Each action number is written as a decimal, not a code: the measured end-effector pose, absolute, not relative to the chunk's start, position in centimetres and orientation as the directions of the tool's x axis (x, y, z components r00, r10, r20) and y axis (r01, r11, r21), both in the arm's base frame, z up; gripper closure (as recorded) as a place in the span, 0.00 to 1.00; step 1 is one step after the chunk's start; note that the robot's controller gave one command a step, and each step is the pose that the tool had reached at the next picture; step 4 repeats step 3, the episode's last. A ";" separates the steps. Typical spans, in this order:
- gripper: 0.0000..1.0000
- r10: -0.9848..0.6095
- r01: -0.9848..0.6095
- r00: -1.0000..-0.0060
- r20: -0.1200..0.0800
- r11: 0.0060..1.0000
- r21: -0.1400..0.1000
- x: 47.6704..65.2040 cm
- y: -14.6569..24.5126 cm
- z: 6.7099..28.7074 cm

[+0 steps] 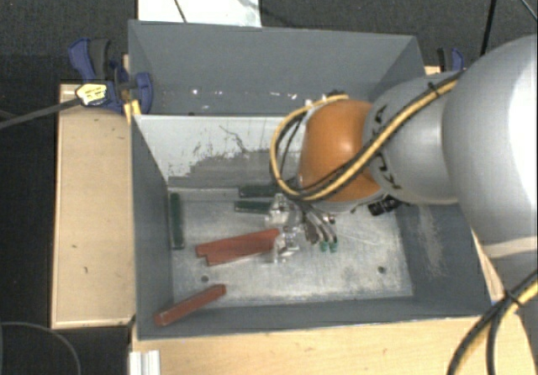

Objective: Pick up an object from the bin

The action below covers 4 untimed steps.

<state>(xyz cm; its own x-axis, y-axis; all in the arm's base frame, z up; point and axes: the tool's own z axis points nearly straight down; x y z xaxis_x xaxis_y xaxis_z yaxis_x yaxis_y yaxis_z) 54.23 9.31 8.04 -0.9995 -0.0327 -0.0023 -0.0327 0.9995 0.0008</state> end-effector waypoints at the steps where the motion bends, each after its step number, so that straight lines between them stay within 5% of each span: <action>1: 1.00 -0.033 -0.033 -0.999 -0.002 0.999 0.001 54.2 9.3 8.0; 2: 1.00 -0.024 -0.024 -1.000 -0.004 1.000 0.001 54.7 9.8 10.8; 3: 1.00 0.009 0.009 -1.000 -0.002 1.000 0.000 54.7 9.9 21.1; 4: 1.00 0.009 0.009 -1.000 -0.002 1.000 0.000 54.7 9.9 21.1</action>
Offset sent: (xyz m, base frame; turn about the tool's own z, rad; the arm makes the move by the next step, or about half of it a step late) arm 0.0081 0.0083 0.0488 0.0132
